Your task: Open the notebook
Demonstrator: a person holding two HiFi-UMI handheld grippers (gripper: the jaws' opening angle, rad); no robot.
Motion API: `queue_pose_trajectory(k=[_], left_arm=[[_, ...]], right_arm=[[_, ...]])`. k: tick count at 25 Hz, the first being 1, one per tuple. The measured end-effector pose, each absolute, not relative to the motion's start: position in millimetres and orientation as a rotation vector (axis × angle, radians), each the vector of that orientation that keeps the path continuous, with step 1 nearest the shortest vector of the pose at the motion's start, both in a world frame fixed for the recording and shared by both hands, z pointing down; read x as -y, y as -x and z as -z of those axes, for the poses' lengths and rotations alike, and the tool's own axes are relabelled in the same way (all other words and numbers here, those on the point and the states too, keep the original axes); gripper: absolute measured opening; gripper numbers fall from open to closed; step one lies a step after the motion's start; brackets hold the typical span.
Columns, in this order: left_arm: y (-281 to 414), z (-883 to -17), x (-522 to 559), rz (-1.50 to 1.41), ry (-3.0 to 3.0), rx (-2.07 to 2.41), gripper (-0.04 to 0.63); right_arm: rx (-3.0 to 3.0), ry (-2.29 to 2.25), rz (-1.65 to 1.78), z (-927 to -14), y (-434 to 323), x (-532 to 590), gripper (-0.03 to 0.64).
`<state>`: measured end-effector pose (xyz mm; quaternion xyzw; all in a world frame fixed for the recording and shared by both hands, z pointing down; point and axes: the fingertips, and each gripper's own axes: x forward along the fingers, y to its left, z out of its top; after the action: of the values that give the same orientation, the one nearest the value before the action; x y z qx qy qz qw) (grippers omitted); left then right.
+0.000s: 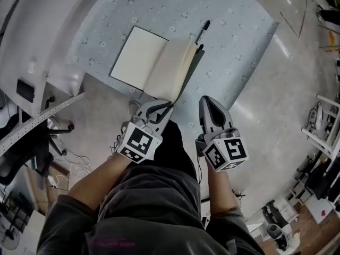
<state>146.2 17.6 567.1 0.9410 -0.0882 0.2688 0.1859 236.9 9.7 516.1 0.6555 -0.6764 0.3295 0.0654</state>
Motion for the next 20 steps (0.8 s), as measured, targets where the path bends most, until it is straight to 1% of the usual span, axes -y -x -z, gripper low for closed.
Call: queue_pose_trajectory(k=[20], left_arm=[[-182, -640, -59, -1.091, -2.652, -0.024, 0.037]], right_arm=[[1.836, -2.189, -1.124, -554, -272, -84, 0.003]])
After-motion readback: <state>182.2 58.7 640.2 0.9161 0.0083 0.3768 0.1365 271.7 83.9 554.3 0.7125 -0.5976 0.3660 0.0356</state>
